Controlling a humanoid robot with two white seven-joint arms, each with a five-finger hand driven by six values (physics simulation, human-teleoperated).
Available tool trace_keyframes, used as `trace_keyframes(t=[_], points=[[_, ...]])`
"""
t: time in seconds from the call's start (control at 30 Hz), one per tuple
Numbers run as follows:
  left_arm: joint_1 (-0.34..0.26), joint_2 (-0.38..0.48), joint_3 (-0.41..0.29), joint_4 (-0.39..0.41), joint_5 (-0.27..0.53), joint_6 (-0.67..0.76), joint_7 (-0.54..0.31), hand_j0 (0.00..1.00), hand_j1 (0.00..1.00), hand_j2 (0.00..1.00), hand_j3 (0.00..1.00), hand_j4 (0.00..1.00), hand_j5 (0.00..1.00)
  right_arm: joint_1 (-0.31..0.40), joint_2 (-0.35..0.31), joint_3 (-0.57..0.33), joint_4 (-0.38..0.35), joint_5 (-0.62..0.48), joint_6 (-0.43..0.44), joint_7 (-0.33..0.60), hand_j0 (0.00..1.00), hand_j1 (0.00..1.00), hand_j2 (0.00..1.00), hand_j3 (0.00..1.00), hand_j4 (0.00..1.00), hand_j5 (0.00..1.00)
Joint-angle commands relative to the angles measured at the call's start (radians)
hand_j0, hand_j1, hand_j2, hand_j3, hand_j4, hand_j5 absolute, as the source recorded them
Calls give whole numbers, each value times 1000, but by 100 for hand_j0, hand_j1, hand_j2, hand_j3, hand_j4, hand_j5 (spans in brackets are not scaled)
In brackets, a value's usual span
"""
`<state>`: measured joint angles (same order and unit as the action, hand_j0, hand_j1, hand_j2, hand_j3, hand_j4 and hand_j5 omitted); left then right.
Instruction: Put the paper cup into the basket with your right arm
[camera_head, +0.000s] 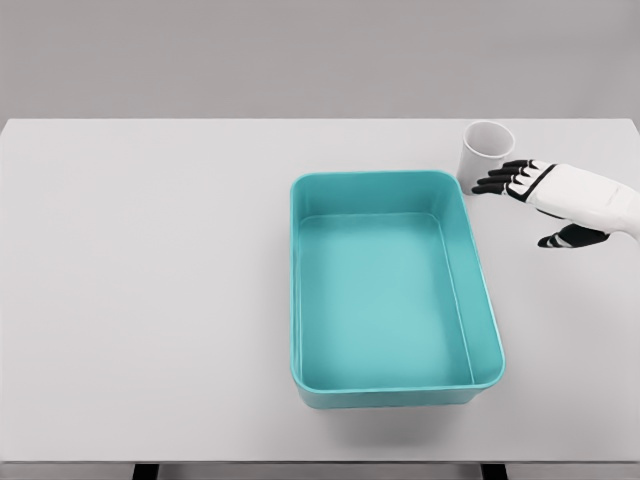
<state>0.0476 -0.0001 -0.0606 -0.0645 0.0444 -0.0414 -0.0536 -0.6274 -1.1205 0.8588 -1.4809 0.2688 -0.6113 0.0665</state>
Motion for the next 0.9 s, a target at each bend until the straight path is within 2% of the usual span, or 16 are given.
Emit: trace_keyframes(t=[0.0, 0.07, 0.1, 0.2, 0.23, 0.3, 0.33, 0.47, 0.53, 0.6, 0.67, 0.7, 0.87], points=[[0, 0, -1, 0, 0, 0, 0, 100, 100, 100, 100, 100, 100, 2, -2, 0, 1, -7, 0, -2, 100, 100, 100, 100, 100, 100], [0, 0, 1, 0, 0, 0, 0, 100, 100, 100, 100, 100, 100, -2, -4, -3, 4, -10, 0, -1, 100, 100, 100, 100, 100, 100], [0, 0, -1, 0, 0, 0, 0, 100, 100, 100, 100, 100, 100, -5, -2, -11, 70, -19, 0, -1, 100, 100, 100, 100, 100, 100], [0, 0, -1, 0, 0, 0, 0, 100, 100, 100, 100, 100, 100, -5, -1, -14, 86, -19, 0, -4, 100, 100, 100, 100, 100, 100], [0, 0, -1, 0, 0, 0, 0, 100, 100, 100, 100, 100, 100, -3, 5, -15, 117, -29, 0, -7, 100, 100, 100, 100, 100, 100], [0, 0, -1, 0, 0, 0, 0, 100, 100, 100, 100, 100, 100, 14, 36, -12, 148, -209, 0, -109, 100, 100, 100, 100, 100, 100], [0, 0, -1, 2, 0, 0, 0, 100, 100, 100, 100, 100, 100, 48, 50, -12, 183, -319, 0, -171, 100, 100, 100, 100, 100, 100], [0, 0, -1, 0, 0, 0, 0, 100, 100, 100, 100, 100, 100, 58, 119, -14, 294, -485, 0, -197, 100, 100, 100, 100, 100, 100], [0, 0, -1, 0, 0, 0, 0, 100, 100, 100, 100, 100, 100, 61, 148, -15, 332, -526, 0, -198, 100, 100, 100, 100, 100, 100], [0, 0, 1, 0, 0, 0, 0, 100, 100, 100, 100, 100, 100, 61, 244, -26, 369, -574, 0, -244, 100, 100, 100, 100, 100, 100], [0, 0, -1, 0, 0, 0, 0, 100, 100, 100, 100, 100, 100, 69, 291, -29, 375, -641, 0, -339, 100, 100, 100, 100, 100, 100], [0, 0, -1, 0, 0, 0, 0, 100, 100, 100, 100, 100, 100, 98, 294, -29, 375, -657, 0, -367, 100, 100, 100, 100, 100, 100], [0, 0, -1, 0, 0, 0, 0, 100, 100, 100, 100, 100, 100, 138, 301, -29, 372, -686, 0, -369, 100, 100, 100, 100, 100, 100]])
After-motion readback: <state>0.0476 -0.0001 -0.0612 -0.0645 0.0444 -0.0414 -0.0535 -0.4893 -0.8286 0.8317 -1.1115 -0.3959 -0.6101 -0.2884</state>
